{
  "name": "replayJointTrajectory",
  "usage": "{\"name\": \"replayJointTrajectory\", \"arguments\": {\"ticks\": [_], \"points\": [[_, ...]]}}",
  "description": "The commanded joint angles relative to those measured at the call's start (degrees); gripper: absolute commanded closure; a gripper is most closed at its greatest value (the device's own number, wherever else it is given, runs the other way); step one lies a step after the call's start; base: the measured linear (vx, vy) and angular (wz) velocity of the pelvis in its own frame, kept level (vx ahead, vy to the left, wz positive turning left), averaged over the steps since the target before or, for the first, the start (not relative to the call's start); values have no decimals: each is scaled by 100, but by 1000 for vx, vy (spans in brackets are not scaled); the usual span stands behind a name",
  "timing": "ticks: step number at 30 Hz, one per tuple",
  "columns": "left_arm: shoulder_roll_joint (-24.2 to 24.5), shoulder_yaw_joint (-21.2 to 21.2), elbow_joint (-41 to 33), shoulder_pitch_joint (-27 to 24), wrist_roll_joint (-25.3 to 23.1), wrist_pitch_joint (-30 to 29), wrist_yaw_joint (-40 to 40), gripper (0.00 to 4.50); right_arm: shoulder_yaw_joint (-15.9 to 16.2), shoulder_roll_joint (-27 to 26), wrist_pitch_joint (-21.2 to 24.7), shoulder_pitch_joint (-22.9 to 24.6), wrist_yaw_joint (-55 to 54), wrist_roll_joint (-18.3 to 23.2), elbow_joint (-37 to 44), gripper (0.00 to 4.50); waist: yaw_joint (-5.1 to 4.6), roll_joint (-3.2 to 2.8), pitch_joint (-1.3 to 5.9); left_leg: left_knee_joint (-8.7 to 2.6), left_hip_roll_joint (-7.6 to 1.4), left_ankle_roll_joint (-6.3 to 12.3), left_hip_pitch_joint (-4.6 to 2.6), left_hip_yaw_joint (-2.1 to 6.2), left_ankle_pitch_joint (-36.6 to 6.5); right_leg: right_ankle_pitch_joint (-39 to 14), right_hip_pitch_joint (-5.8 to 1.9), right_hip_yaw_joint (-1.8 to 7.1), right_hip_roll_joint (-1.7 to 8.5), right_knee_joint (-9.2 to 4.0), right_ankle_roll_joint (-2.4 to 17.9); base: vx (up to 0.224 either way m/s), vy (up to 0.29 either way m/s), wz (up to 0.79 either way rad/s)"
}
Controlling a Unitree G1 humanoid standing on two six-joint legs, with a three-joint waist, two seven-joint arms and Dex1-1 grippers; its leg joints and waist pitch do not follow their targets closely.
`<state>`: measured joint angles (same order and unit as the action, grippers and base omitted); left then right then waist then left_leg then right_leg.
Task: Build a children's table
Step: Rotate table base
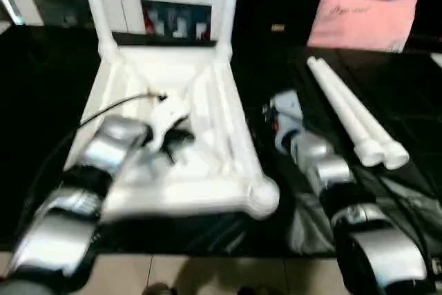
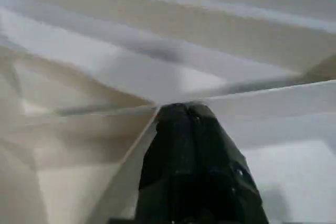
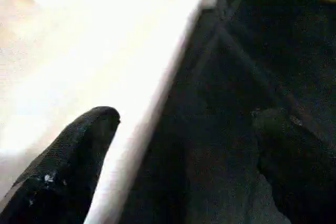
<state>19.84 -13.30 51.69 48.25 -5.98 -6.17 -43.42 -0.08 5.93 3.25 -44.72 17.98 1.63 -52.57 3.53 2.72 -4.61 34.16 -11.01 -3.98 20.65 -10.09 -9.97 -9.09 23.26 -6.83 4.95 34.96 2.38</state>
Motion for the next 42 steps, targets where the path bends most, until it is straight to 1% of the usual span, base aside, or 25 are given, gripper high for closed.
{"name": "replayJointTrajectory", "arguments": {"ticks": [1, 2, 3, 4, 8, 10, 12, 15, 16, 17, 19, 20, 21, 22, 23, 25, 27, 28, 30, 31, 35, 37, 38, 40, 42], "points": [[-142, 116, 793, 303, -279, 613, 1045, 445, -194, 285, -41, -21, -70, 47, 142, 0, 12, -163, 528, -389, -207, -59, -54, 84, -1325, -1246, -352, 394, 384, -425, 983, 0, 0, 0], [-182, 130, 957, 340, -329, 747, 1319, 445, -241, 351, -33, -15, -94, 59, 192, 0, 13, -174, 536, -380, -201, -42, -53, 85, -1291, -1131, -355, 393, 366, -412, 982, 0, 0, 0], [-199, 152, 1027, 353, -342, 818, 1488, 445, -271, 394, -22, -7, -113, 66, 228, 0, 16, -140, 544, -377, -203, -6, -39, 90, -1205, -981, -385, 389, 371, -392, 989, 0, 0, 0], [-231, 231, 1080, 363, -267, 835, 1542, 445, -307, 462, -14, 19, -116, 76, 290, 0, 20, -177, 545, -372, -198, 7, -36, 91, -1167, -932, -391, 388, 379, -383, 1013, 0, 0, 0], [-285, 422, 1123, 421, -50, 907, 1490, 445, -339, 598, -14, 81, -167, 60, 394, 0, 14, -150, 554, -339, -182, 143, -13, 68, -997, -818, -396, 375, 397, -385, 1183, 0, 0, 0], [-292, 475, 1019, 393, 110, 1184, 1030, 445, -375, 800, -113, 123, -186, 13, 445, 0, 12, -115, 546, -338, -184, 167, -15, 60, -1053, -983, -386, 368, 401, -410, 1193, 0, 0, 0], [-292, 531, 978, 372, 221, 1371, 781, 445, -446, 873, -128, 138, -104, 92, 491, 0, 36, -129, 539, -338, -188, 195, -26, 55, -1095, -1124, -383, 369, 409, -432, 1180, 0, 0, 0], [-306, 706, 722, 294, 455, 1441, 588, 445, -459, 1053, -64, 32, -225, -14, 350, 0, 29, -66, 534, -344, -210, 168, -34, 54, -1121, -1113, -373, 367, 407, -402, 1200, 0, 0, 0], [-308, 727, 655, 274, 488, 1432, 570, 445, -492, 1066, -29, 5, -232, 10, 314, 0, 35, -82, 533, -343, -220, 159, -36, 58, -1129, -1147, -376, 372, 427, -393, 1214, 0, 0, 0], [-325, 806, 407, 202, 593, 1386, 543, 445, -625, 1109, 131, -101, -240, 121, 181, 0, 31, -48, 527, -336, -214, 174, -29, 49, -1114, -1250, -374, 370, 426, -394, 1201, 0, 0, 0], [-311, 861, -103, 20, 809, 1167, 322, 445, -625, 1223, 215, -259, -384, 46, -66, 0, 32, -55, 522, -334, -224, 181, -31, 40, -1068, -1376, -355, 370, 430, -415, 1205, 0, 0, 0], [-293, 911, -577, -182, 951, 973, 263, 428, -634, 1307, 327, -395, -424, 34, -254, 0, 19, -54, 524, -330, -230, 158, -25, 42, -1054, -1358, -356, 370, 429, -393, 1214, 0, 0, 0], [-280, 938, -862, -320, 1031, 853, 242, 428, -645, 1349, 383, -469, -440, 36, -352, 0, 11, -115, 521, -331, -240, 140, -21, 46, -1054, -1280, -350, 371, 427, -388, 1261, 0, 0, 0], [-251, 971, -1351, -578, 1146, 654, 242, 428, -662, 1421, 468, -608, -472, 32, -547, 0, -2, -116, 531, -331, -258, 101, -24, 53, -1054, -1187, -360, 373, 425, -359, 1295, 0, 0, 0], [-225, 978, -1695, -778, 1212, 509, 246, 404, -655, 1475, 493, -694, -512, 3, -682, 0, -20, -119, 525, -330, -250, 103, -25, 34, -1070, -1100, -342, 372, 400, -365, 1328, 0, 0, 0], [-178, 977, -2165, -1082, 1267, 362, 215, 389, -621, 1549, 478, -760, -563, -63, -790, 0, -40, -108, 524, -318, -223, 111, 2, 27, -1109, -1113, -350, 368, 381, -359, 1261, 0, 0, 0], [-128, 959, -2513, -1306, 1275, 241, 198, 383, -622, 1600, 433, -833, -559, -92, -906, 0, -34, -102, 520, -319, -207, 129, -7, 22, -1183, -1293, -339, 363, 368, -392, 1163, 0, 0, 0], [-52, 928, -2919, -1555, 1287, 63, 178, 361, -632, 1656, 401, -926, -523, -103, -1056, 0, -33, -107, 532, -318, -226, 106, -6, 37, -1187, -1300, -348, 363, 388, -368, 1166, 0, 0, 0], [86, 890, -3538, -1889, 1325, -239, 122, 352, -627, 1741, 388, -1062, -490, -120, -1292, 0, -61, -60, 515, -322, -249, 73, 0, 40, -1261, -1438, -329, 357, 389, -371, 1153, 0, 0, 0], [133, 895, -3735, -1972, 1350, -348, 105, 339, -614, 1771, 390, -1107, -497, -134, -1373, 0, -56, -108, 497, -324, -228, 81, -18, 30, -1318, -1532, -301, 350, 362, -401, 1131, 0, 0, 0], [282, 944, -4455, -2231, 1477, -824, 123, 300, -592, 1849, 417, -1250, -479, -171, -1640, 0, -71, -114, 491, -315, -220, 34, -14, 33, -1437, -1550, -297, 351, 346, -382, 1113, 0, 0, 0], [474, 971, -5088, -2456, 1649, -1208, -9, 289, -534, 1919, 434, -1336, -514, -272, -1828, 0, -57, -125, 496, -323, -233, 20, -9, 44, -1405, -1457, -303, 353, 353, -359, 1137, 0, 0, 0], [562, 1010, -5381, -2582, 1710, -1402, -18, 278, -483, 1942, 468, -1345, -529, -330, -1904, 0, -55, -163, 492, -320, -223, 10, -5, 47, -1412, -1382, -296, 351, 339, -350, 1170, 0, 0, 0], [609, 1025, -5494, -2638, 1717, -1511, -14, 265, -445, 1955, 480, -1344, -557, -378, -1958, 0, -61, -146, 495, -308, -207, 20, 6, 39, -1411, -1321, -307, 350, 324, -344, 1170, 0, 0, 0], [739, 1062, -5879, -2840, 1773, -1801, -25, 246, -430, 1979, 572, -1341, -625, -408, -2061, 0, -65, -168, 469, -312, -205, -1, 6, 41, -1523, -1494, -293, 347, 324, -367, 1137, 0, 0, 0]]}}
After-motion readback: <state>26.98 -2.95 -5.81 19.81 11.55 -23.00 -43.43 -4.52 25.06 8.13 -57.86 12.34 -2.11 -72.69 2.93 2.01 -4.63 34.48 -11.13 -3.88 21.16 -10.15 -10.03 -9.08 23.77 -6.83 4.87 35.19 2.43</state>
